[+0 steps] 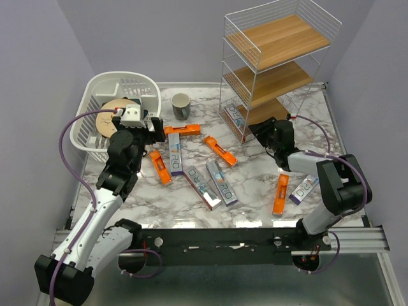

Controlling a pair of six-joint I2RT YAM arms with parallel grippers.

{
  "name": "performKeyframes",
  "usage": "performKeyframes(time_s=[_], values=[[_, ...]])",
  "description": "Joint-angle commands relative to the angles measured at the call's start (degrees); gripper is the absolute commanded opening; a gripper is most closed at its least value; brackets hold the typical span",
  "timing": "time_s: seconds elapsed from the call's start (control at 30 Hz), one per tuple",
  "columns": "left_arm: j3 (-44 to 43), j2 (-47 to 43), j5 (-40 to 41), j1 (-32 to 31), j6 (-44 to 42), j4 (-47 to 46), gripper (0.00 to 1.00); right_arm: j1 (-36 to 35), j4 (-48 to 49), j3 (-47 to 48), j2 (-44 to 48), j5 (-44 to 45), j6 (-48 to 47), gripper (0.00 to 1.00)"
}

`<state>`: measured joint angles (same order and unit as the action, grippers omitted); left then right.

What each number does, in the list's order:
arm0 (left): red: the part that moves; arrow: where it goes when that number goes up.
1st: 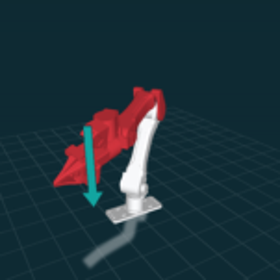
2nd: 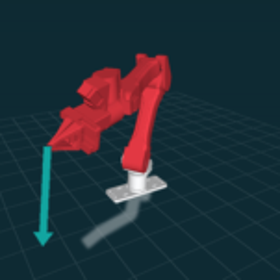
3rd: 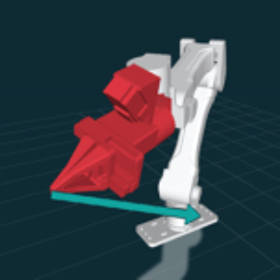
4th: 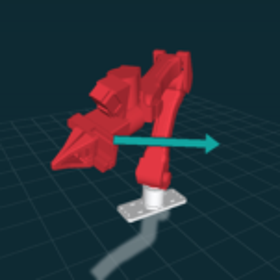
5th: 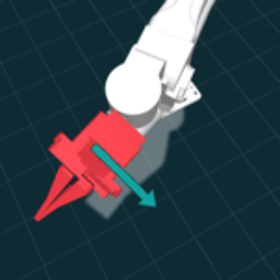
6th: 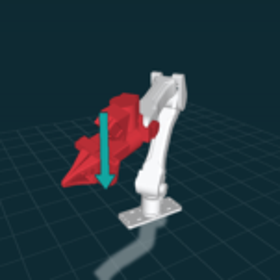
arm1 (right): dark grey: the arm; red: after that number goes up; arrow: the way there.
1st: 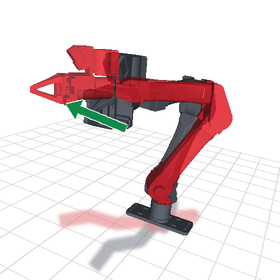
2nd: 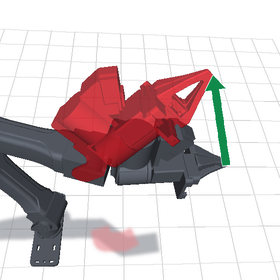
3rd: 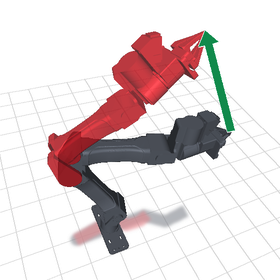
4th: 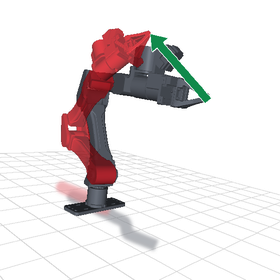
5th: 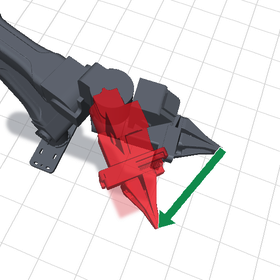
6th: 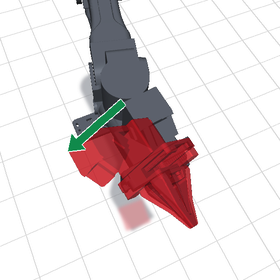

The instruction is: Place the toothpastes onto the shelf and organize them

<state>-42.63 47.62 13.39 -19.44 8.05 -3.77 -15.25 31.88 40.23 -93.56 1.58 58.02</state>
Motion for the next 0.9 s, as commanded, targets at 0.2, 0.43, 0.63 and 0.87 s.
performKeyframes(time_s=[0.2, 0.43, 0.63, 0.87], values=[[-0.4, -0.2, -1.3, 0.6, 0.6, -0.4, 0.99, 0.8, 0.0, -3.0, -1.4, -2.5, 1.9, 0.54], [-0.4, -0.2, -1.5, 0.6, 0.6, -0.4, 0.99, 0.8, 2.4, -1.1, -5.2, -4.7, 2.8, 0.54], [-0.4, -0.2, -1.4, 0.7, 0.7, -0.4, 0.99, 0.7, 0.9, 2.9, -7.7, -5.4, 1.4, 0.54], [-0.4, -0.1, -1.5, 0.9, 0.7, -0.4, 0.99, 0.7, -0.1, 3.8, -7.8, -4.7, 0.4, 0.54]])
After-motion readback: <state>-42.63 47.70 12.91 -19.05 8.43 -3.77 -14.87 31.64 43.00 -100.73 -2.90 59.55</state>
